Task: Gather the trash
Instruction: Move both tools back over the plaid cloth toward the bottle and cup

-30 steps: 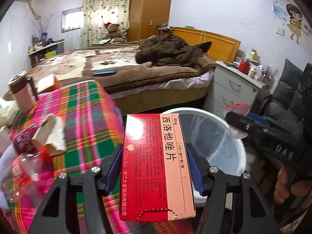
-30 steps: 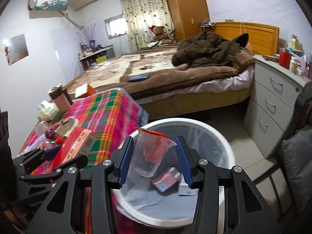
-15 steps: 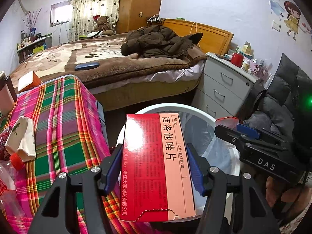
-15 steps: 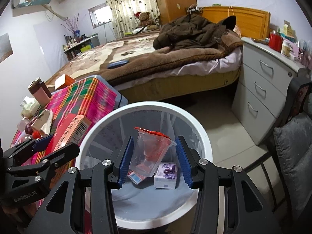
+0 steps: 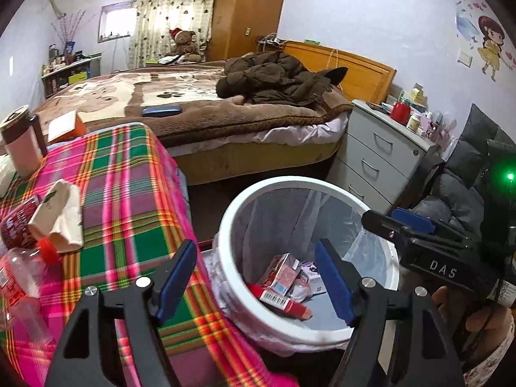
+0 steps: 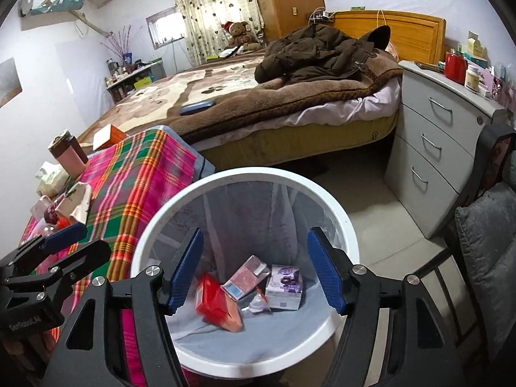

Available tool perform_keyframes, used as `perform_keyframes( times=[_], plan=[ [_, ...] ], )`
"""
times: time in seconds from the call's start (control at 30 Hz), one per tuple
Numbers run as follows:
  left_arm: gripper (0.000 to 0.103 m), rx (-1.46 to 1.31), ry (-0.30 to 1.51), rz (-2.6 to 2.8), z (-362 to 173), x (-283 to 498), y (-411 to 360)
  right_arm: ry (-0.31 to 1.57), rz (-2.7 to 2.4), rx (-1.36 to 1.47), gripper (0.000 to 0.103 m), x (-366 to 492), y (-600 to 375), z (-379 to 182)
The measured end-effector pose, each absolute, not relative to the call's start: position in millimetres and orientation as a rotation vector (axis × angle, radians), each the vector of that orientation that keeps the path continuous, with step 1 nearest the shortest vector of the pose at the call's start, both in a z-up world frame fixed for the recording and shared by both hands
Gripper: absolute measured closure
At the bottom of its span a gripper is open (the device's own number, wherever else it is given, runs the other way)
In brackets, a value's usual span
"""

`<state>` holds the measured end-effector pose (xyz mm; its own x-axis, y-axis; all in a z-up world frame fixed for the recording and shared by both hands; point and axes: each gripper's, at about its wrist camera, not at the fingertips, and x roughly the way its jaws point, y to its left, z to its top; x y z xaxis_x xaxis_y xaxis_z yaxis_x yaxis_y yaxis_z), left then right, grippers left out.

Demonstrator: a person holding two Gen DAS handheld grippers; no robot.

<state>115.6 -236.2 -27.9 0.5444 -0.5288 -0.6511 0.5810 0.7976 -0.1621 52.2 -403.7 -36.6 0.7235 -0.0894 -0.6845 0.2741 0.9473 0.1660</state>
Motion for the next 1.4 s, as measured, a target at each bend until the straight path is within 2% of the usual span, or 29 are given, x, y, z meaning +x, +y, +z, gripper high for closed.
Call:
perform_keyframes(
  times=[0.83,1.13,1.4],
  plan=[
    [0.026,-0.059,0.647,-0.332,-21.4,103.8,-47.6,0.692,0.027,0.216,0.035,72.3,-302.4,-27.0],
    [0.026,-0.12,0.647,-0.209,-26.4,110.8,23.5,0.73,0.161,0.196,0.035,84.5,-246.6,-39.8],
    [0.025,-0.093,0.649,-0.184,-29.4,117.6,53.1,0.773,0.28,0.146,0.035,95.0,-195.2,-47.6]
  ],
)
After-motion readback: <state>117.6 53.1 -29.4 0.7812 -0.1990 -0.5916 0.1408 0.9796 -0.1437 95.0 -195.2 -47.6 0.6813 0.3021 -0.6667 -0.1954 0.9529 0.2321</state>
